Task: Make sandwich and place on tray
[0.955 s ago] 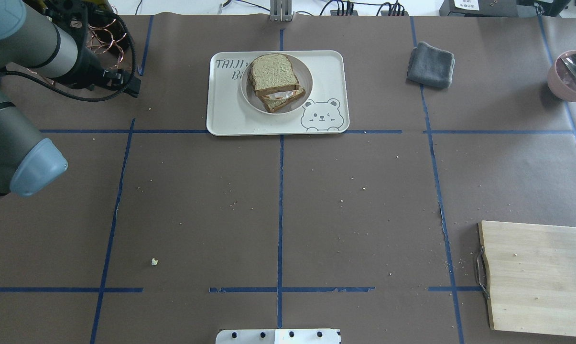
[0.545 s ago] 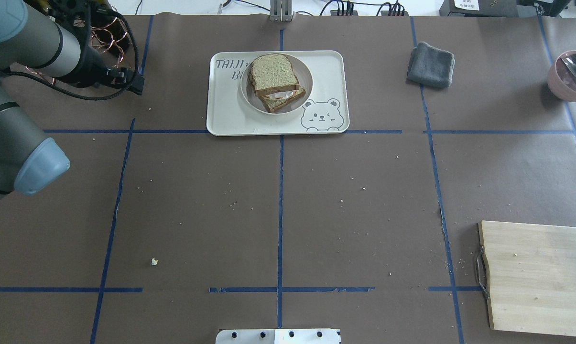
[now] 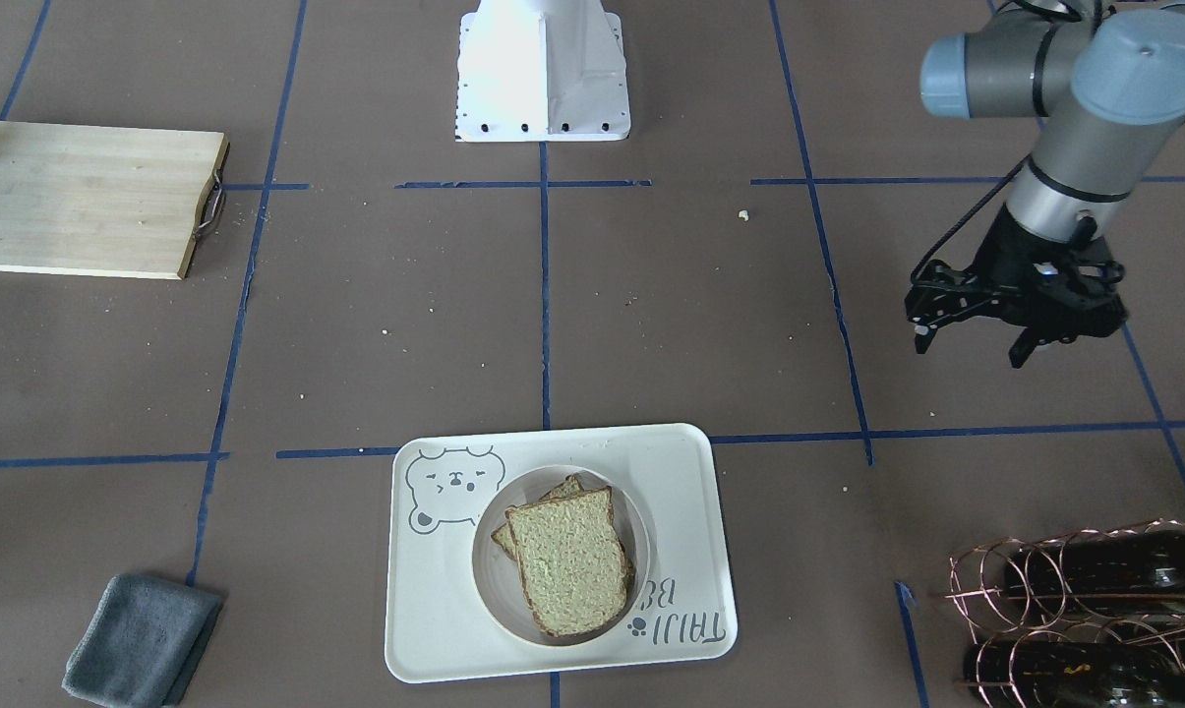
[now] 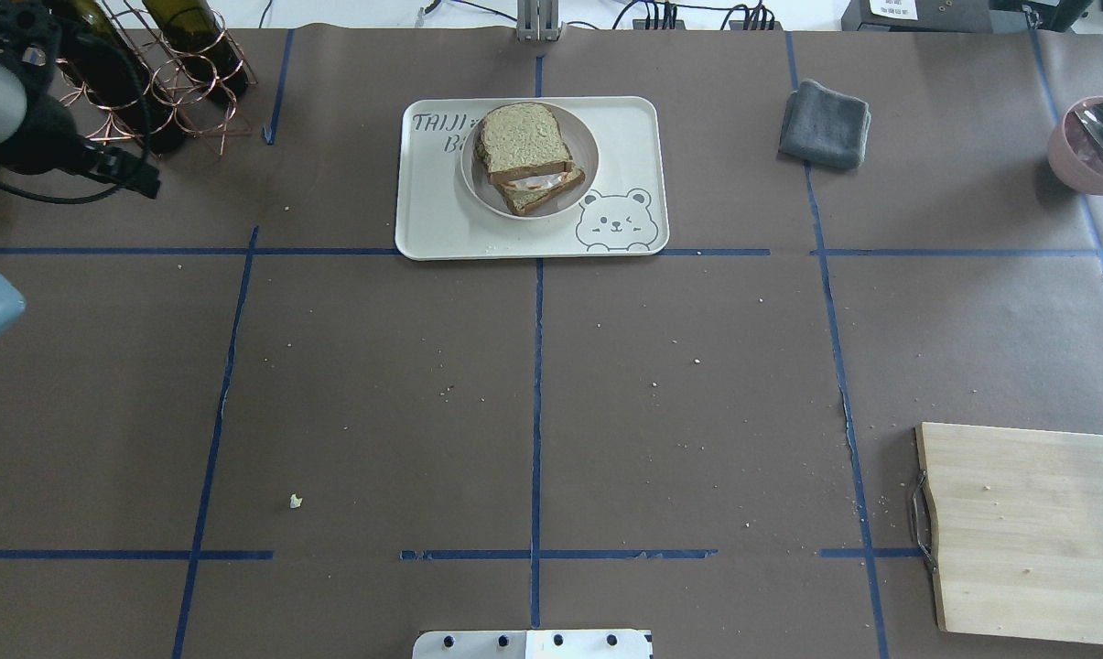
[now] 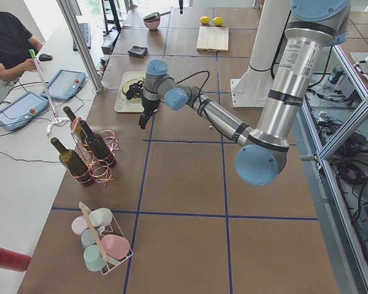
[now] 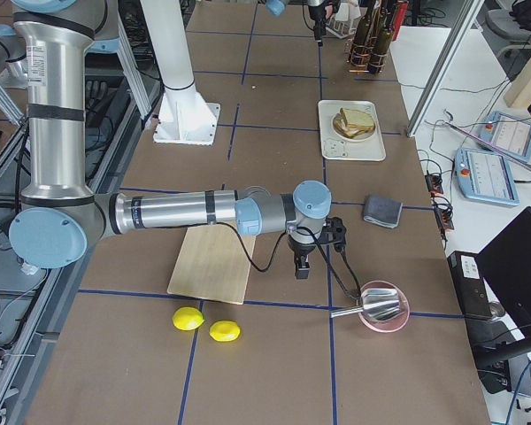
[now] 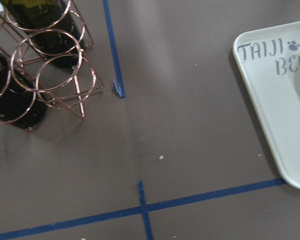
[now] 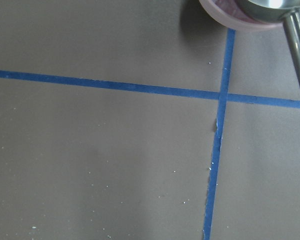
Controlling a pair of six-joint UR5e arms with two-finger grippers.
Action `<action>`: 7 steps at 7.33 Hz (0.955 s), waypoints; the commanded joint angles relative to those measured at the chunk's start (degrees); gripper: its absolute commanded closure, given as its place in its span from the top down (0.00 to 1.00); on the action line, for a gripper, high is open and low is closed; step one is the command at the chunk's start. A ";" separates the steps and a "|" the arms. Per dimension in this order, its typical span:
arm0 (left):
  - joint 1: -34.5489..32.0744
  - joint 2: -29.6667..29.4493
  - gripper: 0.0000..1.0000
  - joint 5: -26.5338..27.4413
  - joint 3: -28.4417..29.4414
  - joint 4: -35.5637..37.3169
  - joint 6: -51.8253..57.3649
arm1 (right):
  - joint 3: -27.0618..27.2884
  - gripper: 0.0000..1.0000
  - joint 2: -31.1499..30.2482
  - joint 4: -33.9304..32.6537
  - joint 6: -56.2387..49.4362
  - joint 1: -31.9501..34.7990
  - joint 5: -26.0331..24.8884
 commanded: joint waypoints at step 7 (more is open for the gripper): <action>-25.13 11.69 1.00 -18.34 14.72 15.04 41.20 | -2.77 1.00 -0.23 0.02 0.10 5.46 6.40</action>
